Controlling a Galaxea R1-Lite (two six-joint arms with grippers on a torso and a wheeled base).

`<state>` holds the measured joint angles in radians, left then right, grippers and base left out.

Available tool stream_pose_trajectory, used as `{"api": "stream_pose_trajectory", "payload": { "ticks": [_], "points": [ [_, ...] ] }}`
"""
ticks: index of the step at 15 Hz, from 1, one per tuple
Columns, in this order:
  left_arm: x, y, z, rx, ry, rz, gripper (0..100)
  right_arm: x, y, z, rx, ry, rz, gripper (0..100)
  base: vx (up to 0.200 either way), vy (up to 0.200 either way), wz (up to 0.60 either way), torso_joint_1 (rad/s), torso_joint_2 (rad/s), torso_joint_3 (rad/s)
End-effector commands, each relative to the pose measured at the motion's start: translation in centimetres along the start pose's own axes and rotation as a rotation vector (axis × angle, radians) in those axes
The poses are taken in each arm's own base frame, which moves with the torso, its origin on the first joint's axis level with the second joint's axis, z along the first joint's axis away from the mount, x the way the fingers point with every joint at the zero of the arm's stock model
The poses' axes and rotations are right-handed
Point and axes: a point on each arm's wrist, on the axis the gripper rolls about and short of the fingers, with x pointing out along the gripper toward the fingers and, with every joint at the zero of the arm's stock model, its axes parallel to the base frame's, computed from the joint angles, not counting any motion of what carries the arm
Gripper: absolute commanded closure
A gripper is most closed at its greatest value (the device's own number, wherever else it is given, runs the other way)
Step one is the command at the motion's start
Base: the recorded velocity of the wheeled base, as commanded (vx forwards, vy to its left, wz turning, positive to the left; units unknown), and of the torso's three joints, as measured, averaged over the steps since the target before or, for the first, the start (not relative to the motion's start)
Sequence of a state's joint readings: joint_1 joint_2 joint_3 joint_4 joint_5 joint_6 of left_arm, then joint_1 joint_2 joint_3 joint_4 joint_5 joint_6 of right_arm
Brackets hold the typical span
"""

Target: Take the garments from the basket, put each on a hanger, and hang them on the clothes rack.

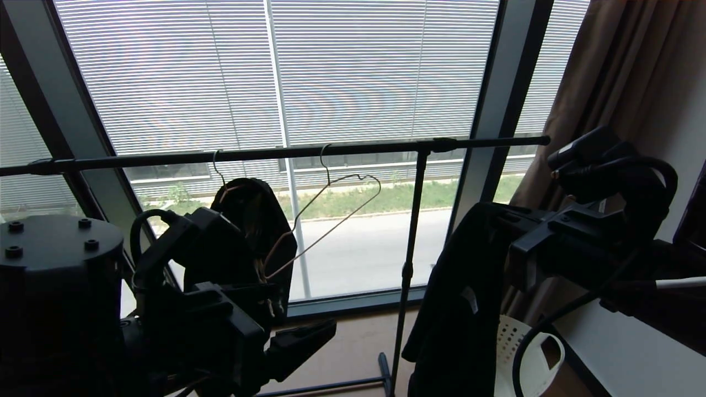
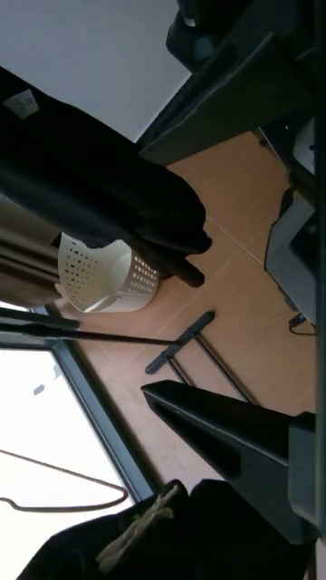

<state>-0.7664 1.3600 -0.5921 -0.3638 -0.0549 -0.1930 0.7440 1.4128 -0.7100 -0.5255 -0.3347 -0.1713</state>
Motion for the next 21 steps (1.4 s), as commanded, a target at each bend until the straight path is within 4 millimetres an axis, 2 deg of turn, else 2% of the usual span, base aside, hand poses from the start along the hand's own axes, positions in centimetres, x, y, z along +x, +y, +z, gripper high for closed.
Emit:
{"api": "stream_pose_trajectory", "payload": {
  "ticks": [1, 3, 4, 7, 8, 12, 16, 21],
  "points": [
    [4.0, -2.3, -0.8, 0.021, 0.061, -0.082, 0, -0.3, 0.5, 0.2, -0.002, -0.007, -0.014, 100, 0.0, 0.0, 0.0, 0.0, 0.0, 0.0],
    [4.7, -3.8, -0.6, 0.045, 0.061, -0.132, 0, -0.4, 0.5, 0.3, -0.002, -0.006, -0.043, 100, 0.0, 0.0, 0.0, 0.0, 0.0, 0.0],
    [5.7, -4.4, -0.4, 0.052, 0.067, -0.145, 0, -0.4, 0.7, 0.3, -0.004, -0.006, -0.036, 100, 0.0, 0.0, 0.0, 0.0, 0.0, 0.0],
    [8.6, -5.1, 0.3, 0.053, 0.074, -0.153, 0, -0.6, 1.5, 0.3, -0.013, -0.003, -0.019, 100, 0.0, 0.0, 0.0, 0.0, 0.0, 0.0],
    [9.0, -5.2, 0.5, 0.056, 0.073, -0.154, 0, -0.6, 1.5, 0.2, -0.014, -0.001, -0.02, 100, 0.0, 0.0, 0.0, 0.0, 0.0, 0.0],
    [13.4, -5.9, 1.3, 0.054, 0.066, -0.148, 0, -0.7, 1.6, 0.1, -0.018, 0.003, -0.015, 100, 0.0, 0.0, 0.0, 0.0, 0.0, 0.0],
    [16.1, -5.2, 1.6, 0.044, 0.06, -0.101, 0, -0.8, 1.7, 0.1, -0.018, 0.0, -0.011, 100, 0.0, 0.0, 0.0, 0.0, 0.0, 0.0],
    [20.1, -2.3, 1.3, 0.017, 0.066, 0.022, 0, -1.3, 1.4, 0.4, -0.01, -0.017, -0.015, 100, 0.0, 0.0, 0.0, 0.0, 0.0, 0.0]
  ]
}}
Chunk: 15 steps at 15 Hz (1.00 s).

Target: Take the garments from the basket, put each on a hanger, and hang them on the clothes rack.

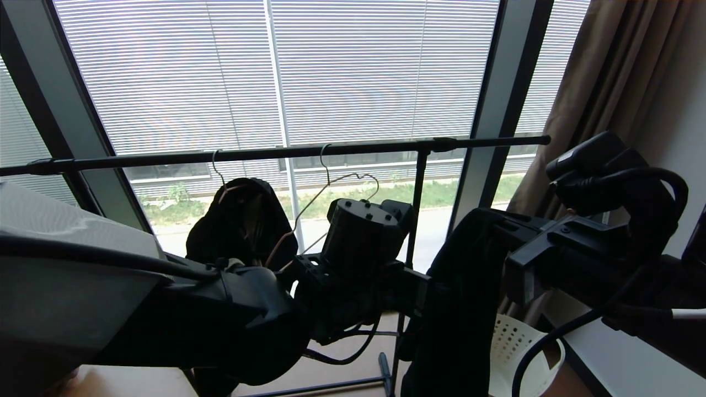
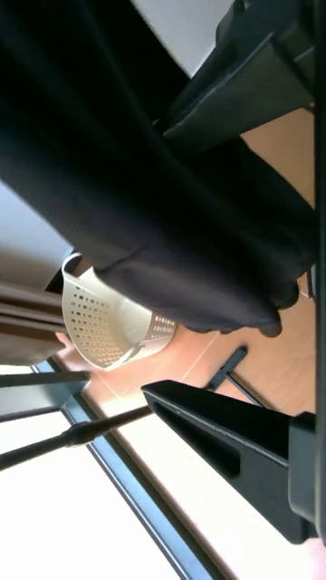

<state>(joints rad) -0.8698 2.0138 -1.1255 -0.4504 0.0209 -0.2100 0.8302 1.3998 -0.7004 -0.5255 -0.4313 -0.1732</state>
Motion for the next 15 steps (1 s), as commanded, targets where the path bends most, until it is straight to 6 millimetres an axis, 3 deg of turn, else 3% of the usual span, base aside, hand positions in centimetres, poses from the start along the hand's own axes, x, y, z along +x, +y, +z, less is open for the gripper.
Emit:
{"api": "stream_pose_trajectory", "payload": {
  "ticks": [1, 6, 11, 13, 15],
  "points": [
    [2.1, 1.3, -1.2, -0.012, 0.036, 0.05, 0, -0.4, -0.2, 0.2, 0.007, -0.015, -0.003, 100, 0.0, 0.0, 0.0, 0.0, 0.0, 0.0],
    [3.8, 2.3, -2.2, -0.002, 0.065, 0.086, 0, -0.9, -0.6, 0.6, 0.017, -0.036, -0.006, 100, 0.0, 0.0, 0.0, 0.0, 0.0, 0.0],
    [4.0, 2.8, -3.0, -0.005, 0.095, 0.105, 0, -1.3, -0.8, 0.9, 0.023, -0.05, -0.009, 100, 0.0, 0.0, 0.0, 0.0, 0.0, 0.0],
    [3.7, 3.2, -3.8, -0.004, 0.114, 0.15, 0, -1.4, -1.0, 0.9, 0.026, -0.055, -0.017, 100, 0.0, 0.0, 0.0, 0.0, 0.0, 0.0],
    [2.1, 3.3, -3.9, 0.001, 0.118, 0.18, 0, -1.1, -1.9, 0.9, 0.032, -0.049, -0.061, 100, 0.0, 0.0, 0.0, 0.0, 0.0, 0.0]
  ]
}}
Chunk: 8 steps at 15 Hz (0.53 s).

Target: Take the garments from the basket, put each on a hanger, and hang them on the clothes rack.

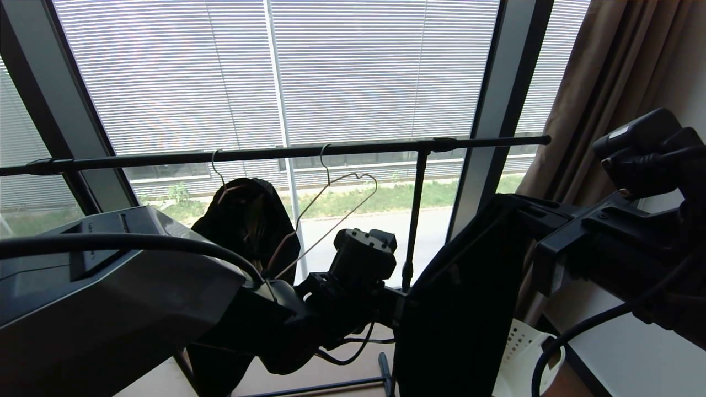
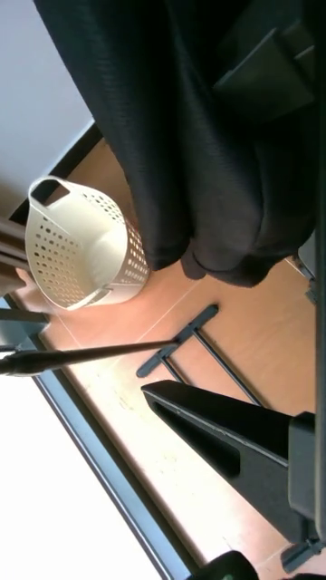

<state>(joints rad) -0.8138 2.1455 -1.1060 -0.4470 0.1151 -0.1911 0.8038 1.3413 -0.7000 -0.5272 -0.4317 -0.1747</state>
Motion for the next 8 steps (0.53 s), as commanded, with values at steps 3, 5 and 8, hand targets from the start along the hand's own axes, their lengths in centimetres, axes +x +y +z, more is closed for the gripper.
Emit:
{"api": "stream_pose_trajectory", "payload": {
  "ticks": [3, 5, 8],
  "points": [
    [-4.9, 0.5, 0.5, 0.011, -0.031, 0.004, 0, 0.5, -1.4, -0.1, 0.006, 0.01, -0.064, 100, 0.0, 0.0, 0.0, 0.0, 0.0, 0.0],
    [-6.4, 0.9, 0.5, 0.009, -0.042, 0.008, 0, 0.6, -1.7, -0.2, 0.007, 0.015, -0.08, 100, 0.0, 0.0, 0.0, 0.0, 0.0, 0.0],
    [-8.4, 1.4, 0.0, 0.056, -0.042, 0.011, 0, 1.1, -2.6, -0.5, 0.01, 0.031, -0.122, 100, 0.0, 0.0, 0.0, 0.0, 0.0, 0.0]
  ]
}}
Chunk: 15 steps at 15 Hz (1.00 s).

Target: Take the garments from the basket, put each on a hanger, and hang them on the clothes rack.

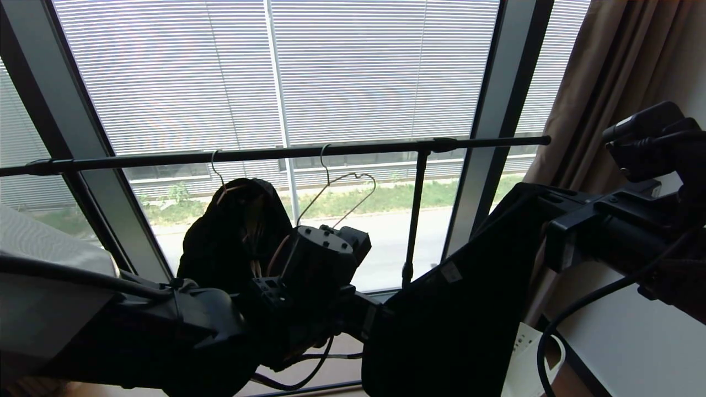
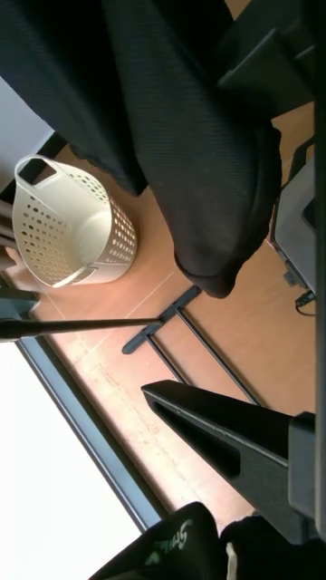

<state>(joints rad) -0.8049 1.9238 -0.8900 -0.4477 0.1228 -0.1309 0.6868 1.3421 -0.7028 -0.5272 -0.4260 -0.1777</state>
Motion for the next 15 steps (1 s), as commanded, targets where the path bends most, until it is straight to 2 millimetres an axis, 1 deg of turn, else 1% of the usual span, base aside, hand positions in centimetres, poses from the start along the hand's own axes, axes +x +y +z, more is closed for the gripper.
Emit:
{"api": "stream_pose_trajectory", "payload": {
  "ticks": [1, 4, 5, 8, 12, 13, 15],
  "points": [
    [-2.8, 0.3, 0.6, 0.007, -0.047, -0.004, 0, 0.6, -0.6, -0.4, -0.001, 0.021, -0.036, 100, 0.0, 0.0, 0.0, 0.0, 0.0, 0.0],
    [-3.9, 0.5, 0.8, 0.006, -0.065, -0.006, 0, 1.3, -0.9, -0.8, -0.006, 0.044, -0.059, 100, 0.0, 0.0, 0.0, 0.0, 0.0, 0.0],
    [-4.6, 0.6, 0.8, 0.008, -0.076, -0.007, 0, 2.0, -0.9, -1.2, -0.009, 0.059, -0.068, 100, 0.0, 0.0, 0.0, 0.0, 0.0, 0.0],
    [-5.5, 0.6, 1.1, 0.005, -0.098, -0.013, 0, 3.4, -1.0, -1.8, -0.002, 0.051, -0.097, 100, 0.0, 0.0, 0.0, 0.0, 0.0, 0.0],
    [-5.7, 0.6, 1.2, 0.005, -0.104, -0.017, 0, 4.3, -1.2, -2.4, -0.003, 0.071, -0.12, 100, 0.0, 0.0, 0.0, 0.0, 0.0, 0.0],
    [-5.7, 0.6, 1.2, 0.005, -0.104, -0.018, 100, 4.4, -1.2, -2.4, -0.004, 0.075, -0.121, 100, 0.0, 0.0, 0.0, 0.0, 0.0, 0.0],
    [-5.7, 0.6, 1.2, 0.005, -0.099, -0.018, 100, 4.4, -1.3, -2.4, -0.004, 0.075, -0.123, 100, 0.0, 0.0, 0.0, 0.0, 0.0, 0.0]
  ]
}}
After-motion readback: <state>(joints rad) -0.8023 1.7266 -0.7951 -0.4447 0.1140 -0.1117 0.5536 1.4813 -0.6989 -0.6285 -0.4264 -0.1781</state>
